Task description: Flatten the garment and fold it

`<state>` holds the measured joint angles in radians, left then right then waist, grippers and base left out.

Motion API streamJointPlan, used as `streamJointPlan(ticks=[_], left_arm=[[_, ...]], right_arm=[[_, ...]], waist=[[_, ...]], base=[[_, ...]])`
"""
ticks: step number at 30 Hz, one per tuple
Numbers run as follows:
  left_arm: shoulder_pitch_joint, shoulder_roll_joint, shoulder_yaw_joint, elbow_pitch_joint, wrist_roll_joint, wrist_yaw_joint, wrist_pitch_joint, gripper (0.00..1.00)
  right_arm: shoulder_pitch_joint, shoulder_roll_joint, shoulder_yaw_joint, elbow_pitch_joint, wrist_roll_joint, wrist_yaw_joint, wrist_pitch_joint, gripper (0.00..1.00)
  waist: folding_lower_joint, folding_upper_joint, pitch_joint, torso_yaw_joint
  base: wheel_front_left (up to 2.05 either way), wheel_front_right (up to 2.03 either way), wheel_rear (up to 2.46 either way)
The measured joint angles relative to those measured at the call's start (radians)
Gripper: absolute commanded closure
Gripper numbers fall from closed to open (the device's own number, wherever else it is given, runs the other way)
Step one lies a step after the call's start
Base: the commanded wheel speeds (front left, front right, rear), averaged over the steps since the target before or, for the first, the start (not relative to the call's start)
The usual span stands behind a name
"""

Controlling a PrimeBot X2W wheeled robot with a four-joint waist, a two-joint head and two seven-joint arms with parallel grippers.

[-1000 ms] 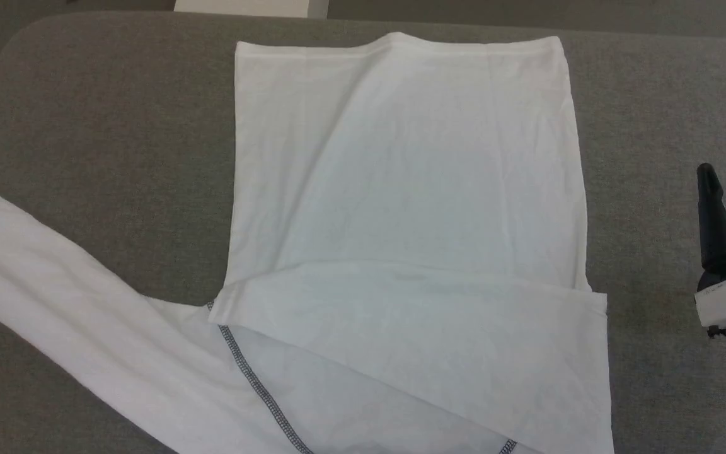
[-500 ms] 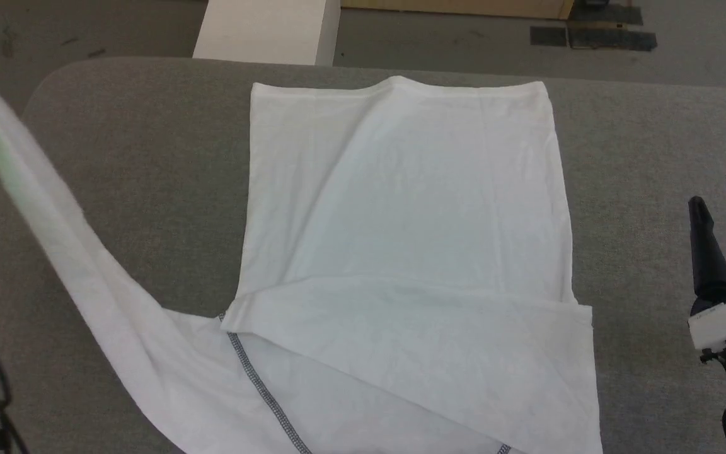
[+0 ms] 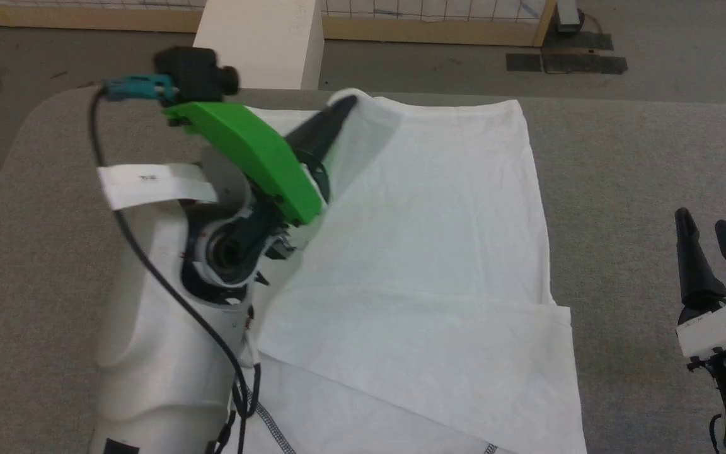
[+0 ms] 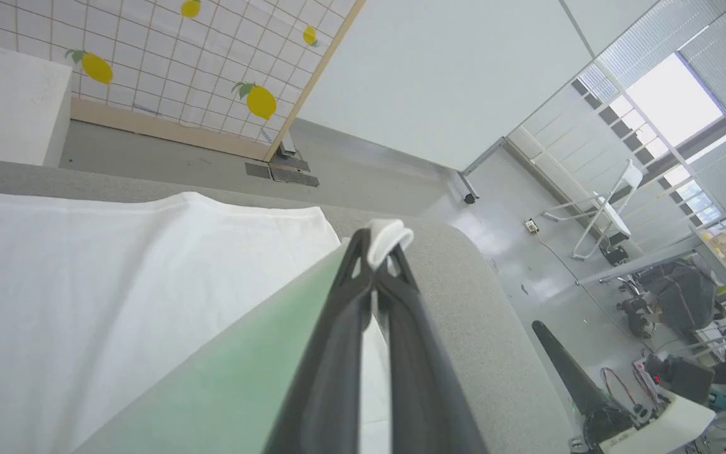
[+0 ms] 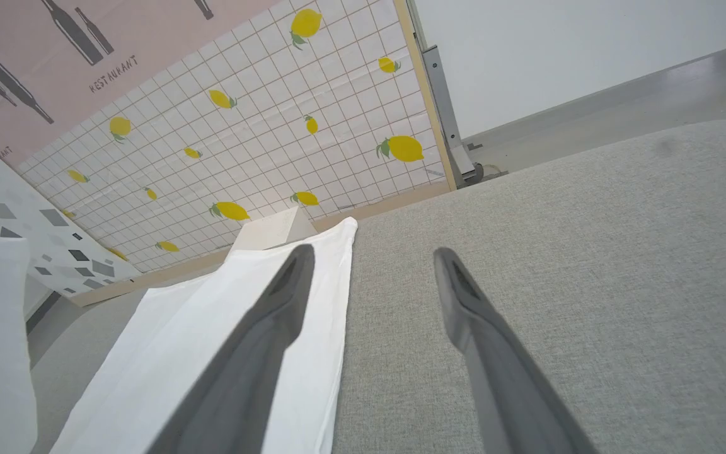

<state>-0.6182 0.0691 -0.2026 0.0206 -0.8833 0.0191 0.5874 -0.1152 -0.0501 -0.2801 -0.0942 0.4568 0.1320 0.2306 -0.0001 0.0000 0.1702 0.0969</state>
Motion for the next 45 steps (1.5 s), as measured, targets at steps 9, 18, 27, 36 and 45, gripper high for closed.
streamJointPlan(ticks=[9,18,27,36,45], left_arm=[[0.021,-0.015,-0.309,0.152,-0.032,-0.028,-0.076,1.00],[0.059,-0.017,-0.599,0.295,-0.067,-0.037,-0.101,1.00],[0.063,-0.017,-0.707,0.361,-0.071,-0.043,-0.002,0.00],[-0.013,0.000,-0.492,0.213,-0.183,-0.018,-0.113,0.00],[-0.034,0.223,-0.221,0.227,-0.025,0.056,-0.522,0.00]], right_arm=[[0.000,0.000,0.013,0.035,0.011,0.000,-0.026,0.00],[0.000,0.000,0.010,0.058,0.017,0.000,-0.047,0.00],[-0.001,0.000,0.016,0.069,0.018,0.000,-0.052,0.00],[-0.001,0.000,0.014,0.075,0.018,0.000,-0.055,0.00],[-0.001,0.000,0.039,0.075,0.006,0.000,-0.041,0.00]], waist=[[0.0000,0.0000,0.025,-0.089],[0.0000,0.0000,0.069,-0.149],[0.0000,0.0000,0.064,-0.128],[0.0000,0.0000,0.037,-0.092],[0.0000,0.0000,0.010,-0.080]], base=[[0.00,0.00,0.00],[0.00,0.00,0.00],[0.00,0.00,0.00],[0.00,0.00,0.00],[0.00,0.00,0.00]])
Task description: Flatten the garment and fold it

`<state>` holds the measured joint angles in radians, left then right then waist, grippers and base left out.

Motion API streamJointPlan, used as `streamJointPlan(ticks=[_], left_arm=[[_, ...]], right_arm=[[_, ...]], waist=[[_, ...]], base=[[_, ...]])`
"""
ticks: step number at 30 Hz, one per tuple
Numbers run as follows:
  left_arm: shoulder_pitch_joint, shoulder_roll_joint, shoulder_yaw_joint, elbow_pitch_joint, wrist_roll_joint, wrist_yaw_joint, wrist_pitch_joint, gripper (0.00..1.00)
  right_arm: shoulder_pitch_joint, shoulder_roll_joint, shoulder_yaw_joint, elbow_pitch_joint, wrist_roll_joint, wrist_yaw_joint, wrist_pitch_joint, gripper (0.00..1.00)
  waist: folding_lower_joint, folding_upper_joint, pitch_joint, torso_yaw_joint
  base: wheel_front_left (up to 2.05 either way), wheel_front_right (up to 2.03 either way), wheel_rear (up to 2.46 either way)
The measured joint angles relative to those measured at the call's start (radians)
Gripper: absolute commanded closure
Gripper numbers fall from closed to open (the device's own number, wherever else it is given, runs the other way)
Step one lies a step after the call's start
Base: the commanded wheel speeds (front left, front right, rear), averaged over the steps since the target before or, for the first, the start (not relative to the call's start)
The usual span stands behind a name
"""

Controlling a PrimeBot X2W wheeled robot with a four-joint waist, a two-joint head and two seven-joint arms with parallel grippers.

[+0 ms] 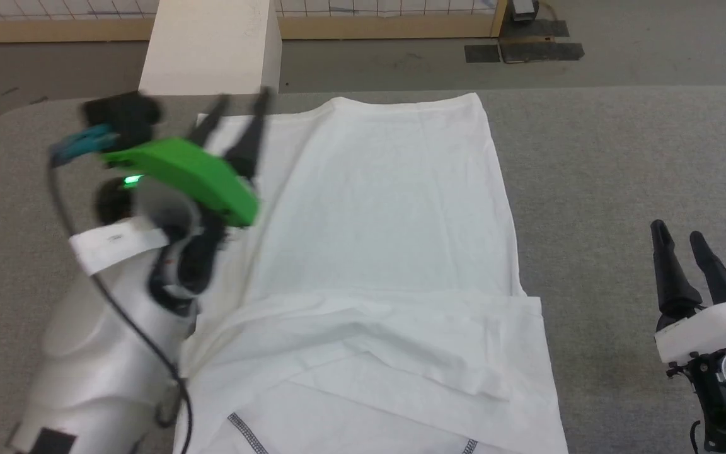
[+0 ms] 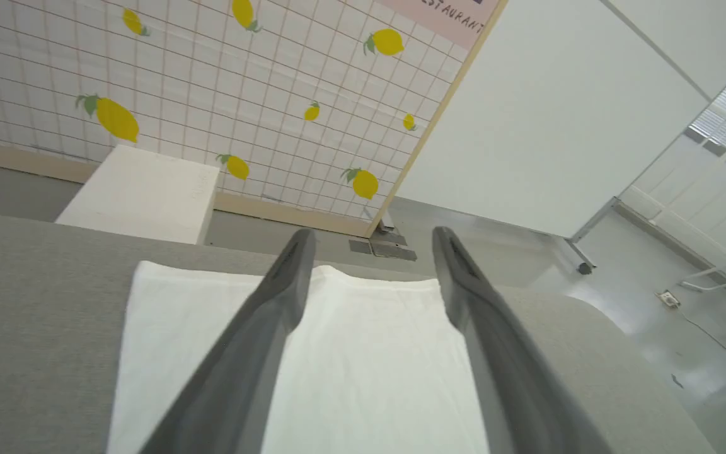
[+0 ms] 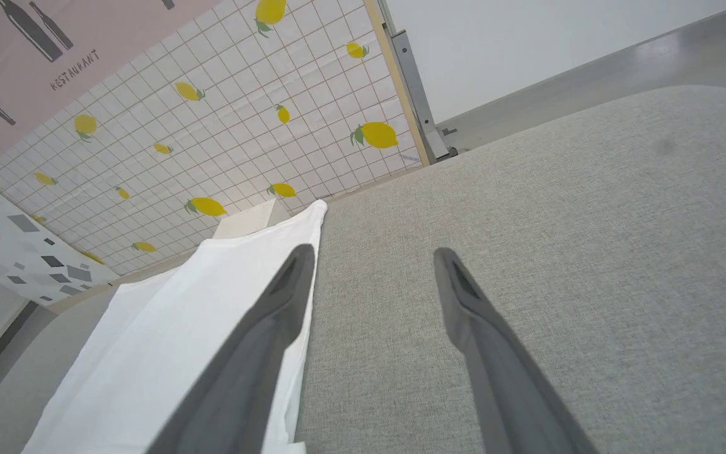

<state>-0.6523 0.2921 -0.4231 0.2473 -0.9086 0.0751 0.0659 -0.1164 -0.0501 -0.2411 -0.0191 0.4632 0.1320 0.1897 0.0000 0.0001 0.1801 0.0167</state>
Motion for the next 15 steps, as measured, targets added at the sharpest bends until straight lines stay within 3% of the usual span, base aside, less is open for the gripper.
streamJointPlan(ticks=[4,7,11,15], left_arm=[[0.069,0.090,0.060,0.016,0.091,0.047,-0.179,0.00],[0.144,0.122,0.081,0.012,0.148,0.074,-0.277,0.00],[0.230,0.125,0.135,-0.047,0.209,0.103,-0.318,0.00],[0.288,0.103,0.204,-0.144,0.283,0.103,-0.323,0.00]], right_arm=[[0.000,0.000,0.019,-0.001,-0.017,0.000,0.018,0.00],[-0.003,0.000,0.030,-0.002,-0.032,0.000,0.036,0.00],[-0.027,0.000,0.030,0.002,-0.048,0.000,0.083,0.00],[-0.113,0.000,0.029,0.010,-0.085,0.000,0.139,0.00]], waist=[[0.0000,0.0000,-0.001,0.006],[0.0000,0.0000,0.005,0.012],[0.0000,-0.0001,0.026,0.021],[0.0000,0.0000,0.059,0.031]], base=[[0.00,0.00,0.00],[0.00,0.00,0.00],[0.00,0.00,0.00],[0.00,0.00,0.00]])
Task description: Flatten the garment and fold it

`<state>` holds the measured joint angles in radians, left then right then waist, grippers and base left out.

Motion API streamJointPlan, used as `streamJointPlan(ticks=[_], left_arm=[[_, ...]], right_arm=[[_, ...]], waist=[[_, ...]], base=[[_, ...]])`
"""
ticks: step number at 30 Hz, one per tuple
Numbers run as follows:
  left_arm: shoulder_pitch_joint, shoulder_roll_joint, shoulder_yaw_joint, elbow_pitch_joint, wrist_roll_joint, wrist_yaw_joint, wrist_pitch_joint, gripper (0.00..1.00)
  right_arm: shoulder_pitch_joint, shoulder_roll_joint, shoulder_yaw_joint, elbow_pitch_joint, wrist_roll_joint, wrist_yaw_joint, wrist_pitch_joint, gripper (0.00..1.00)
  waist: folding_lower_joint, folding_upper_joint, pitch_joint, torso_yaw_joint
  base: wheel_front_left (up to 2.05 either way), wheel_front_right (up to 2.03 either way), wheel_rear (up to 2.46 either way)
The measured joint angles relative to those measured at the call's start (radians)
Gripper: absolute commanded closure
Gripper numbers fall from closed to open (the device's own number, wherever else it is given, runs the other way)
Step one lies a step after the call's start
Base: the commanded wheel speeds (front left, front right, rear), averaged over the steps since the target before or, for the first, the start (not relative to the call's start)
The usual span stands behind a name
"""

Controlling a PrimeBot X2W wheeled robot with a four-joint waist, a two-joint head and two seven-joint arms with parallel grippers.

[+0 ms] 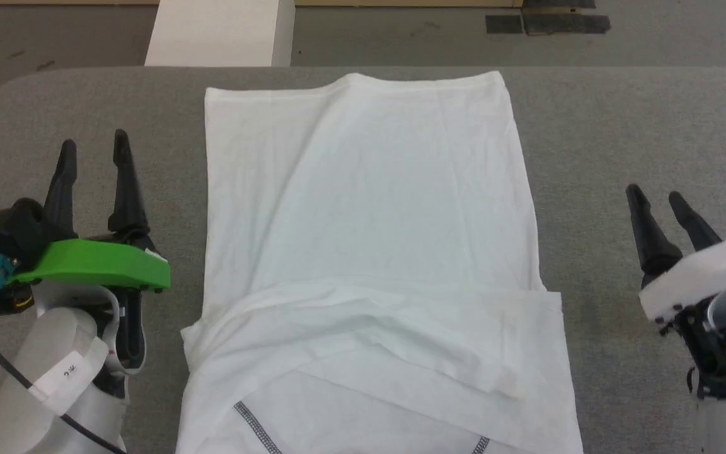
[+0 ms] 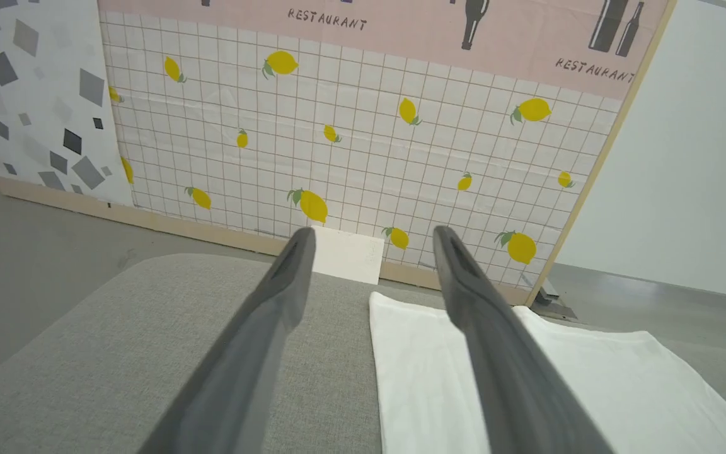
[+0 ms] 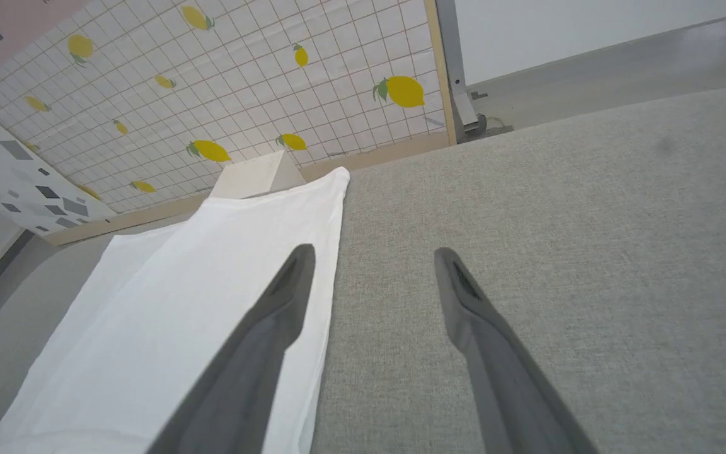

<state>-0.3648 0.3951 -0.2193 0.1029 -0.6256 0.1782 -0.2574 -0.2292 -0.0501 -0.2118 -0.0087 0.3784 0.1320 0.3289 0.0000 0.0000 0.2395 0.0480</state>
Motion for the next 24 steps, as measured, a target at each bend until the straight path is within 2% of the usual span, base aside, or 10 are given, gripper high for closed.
streamJointPlan(ticks=[5,14,18,24], left_arm=[[0.053,-0.052,0.048,-0.064,0.048,-0.002,-0.001,0.00],[0.046,-0.102,0.047,-0.095,0.082,-0.032,-0.001,0.00],[0.025,-0.131,0.047,-0.113,0.089,-0.038,-0.001,0.00],[0.014,-0.155,0.048,-0.125,0.103,-0.056,-0.001,0.00]], right_arm=[[-0.192,-0.011,0.011,0.066,-0.075,0.000,0.118,0.00],[-0.609,-0.121,0.088,0.282,-0.229,0.000,0.425,0.00],[-0.730,-0.160,0.123,0.354,-0.312,0.000,0.521,0.00],[-0.856,-0.185,0.166,0.449,-0.410,0.000,0.644,0.00]], waist=[[0.0000,0.0000,0.052,0.012],[0.0000,0.0000,0.175,0.064],[0.0001,0.0000,0.226,0.104],[0.0001,0.0000,0.309,0.170]], base=[[0.00,0.00,0.00],[0.00,0.00,0.00],[0.00,0.00,0.00],[0.00,0.00,0.00]])
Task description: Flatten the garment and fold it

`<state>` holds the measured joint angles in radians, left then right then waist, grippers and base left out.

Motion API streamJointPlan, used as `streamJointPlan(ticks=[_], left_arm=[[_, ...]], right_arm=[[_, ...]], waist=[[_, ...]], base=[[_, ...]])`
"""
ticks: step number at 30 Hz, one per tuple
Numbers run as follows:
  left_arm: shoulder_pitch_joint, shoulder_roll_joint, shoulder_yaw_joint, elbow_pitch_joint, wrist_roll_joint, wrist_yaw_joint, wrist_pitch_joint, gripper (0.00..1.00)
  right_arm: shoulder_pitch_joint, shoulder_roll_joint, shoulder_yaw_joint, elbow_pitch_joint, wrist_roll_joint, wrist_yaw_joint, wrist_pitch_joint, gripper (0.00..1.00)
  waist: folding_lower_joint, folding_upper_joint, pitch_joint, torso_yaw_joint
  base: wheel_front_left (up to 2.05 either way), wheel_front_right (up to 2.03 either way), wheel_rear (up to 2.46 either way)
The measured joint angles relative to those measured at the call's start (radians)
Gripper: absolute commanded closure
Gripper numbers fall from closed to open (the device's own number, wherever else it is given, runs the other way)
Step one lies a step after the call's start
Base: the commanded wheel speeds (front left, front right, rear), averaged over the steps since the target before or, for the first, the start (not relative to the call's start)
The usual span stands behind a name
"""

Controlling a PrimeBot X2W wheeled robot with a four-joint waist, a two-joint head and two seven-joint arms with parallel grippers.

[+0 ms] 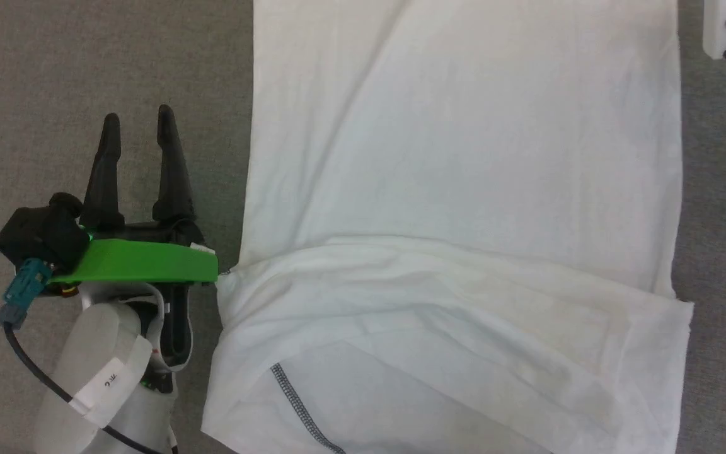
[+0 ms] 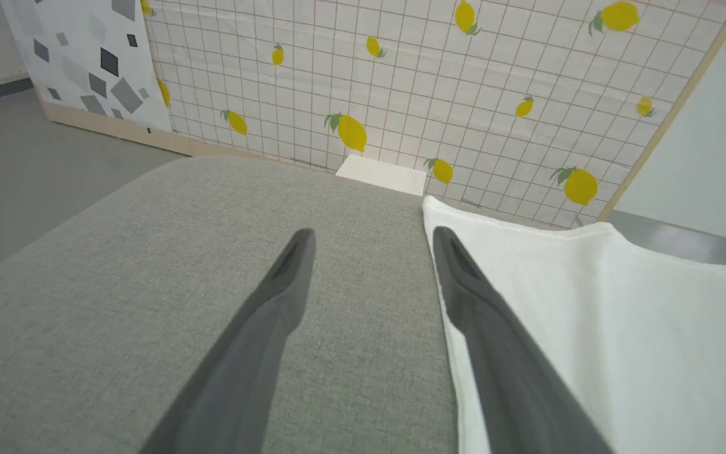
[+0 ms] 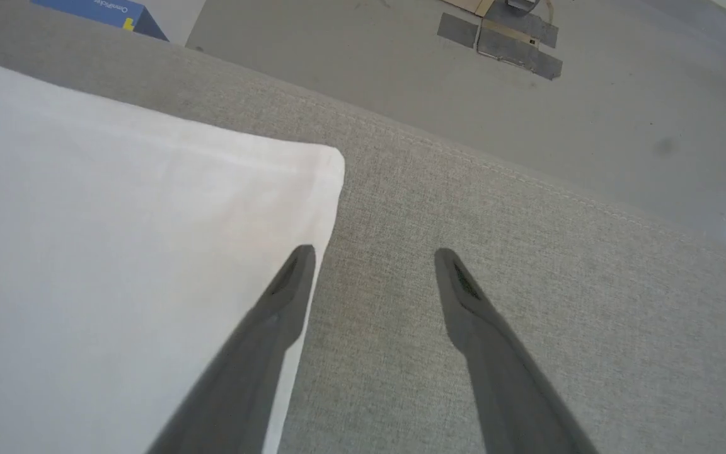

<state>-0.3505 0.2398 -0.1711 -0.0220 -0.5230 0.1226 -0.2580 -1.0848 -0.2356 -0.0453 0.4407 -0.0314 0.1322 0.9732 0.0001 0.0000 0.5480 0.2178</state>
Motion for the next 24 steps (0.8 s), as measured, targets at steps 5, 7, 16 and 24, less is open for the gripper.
streamJointPlan(ticks=[5,7,16,24], left_arm=[[-0.005,-0.021,0.002,-0.002,0.012,-0.015,0.000,0.00],[-0.009,-0.027,0.005,0.000,0.015,-0.020,0.000,0.00],[-0.016,-0.041,0.018,0.025,0.038,-0.044,0.002,0.00],[-0.240,0.019,0.033,0.055,-0.025,-0.085,0.178,0.00]], right_arm=[[-0.041,-0.012,0.015,0.039,-0.046,0.000,0.043,0.00],[-0.043,-0.014,0.036,0.051,-0.049,0.000,0.048,0.00],[-0.081,-0.032,0.083,0.053,-0.009,0.000,0.073,1.00],[-0.084,-0.035,0.126,0.046,0.034,0.000,0.062,1.00]], waist=[[0.0001,0.0000,0.058,0.047],[0.0001,0.0000,0.078,0.063],[0.0000,0.0000,0.113,0.079],[0.0001,0.0000,0.105,0.039]], base=[[0.00,0.00,0.00],[0.00,0.00,0.00],[0.00,0.00,0.00],[0.00,0.00,0.00]])
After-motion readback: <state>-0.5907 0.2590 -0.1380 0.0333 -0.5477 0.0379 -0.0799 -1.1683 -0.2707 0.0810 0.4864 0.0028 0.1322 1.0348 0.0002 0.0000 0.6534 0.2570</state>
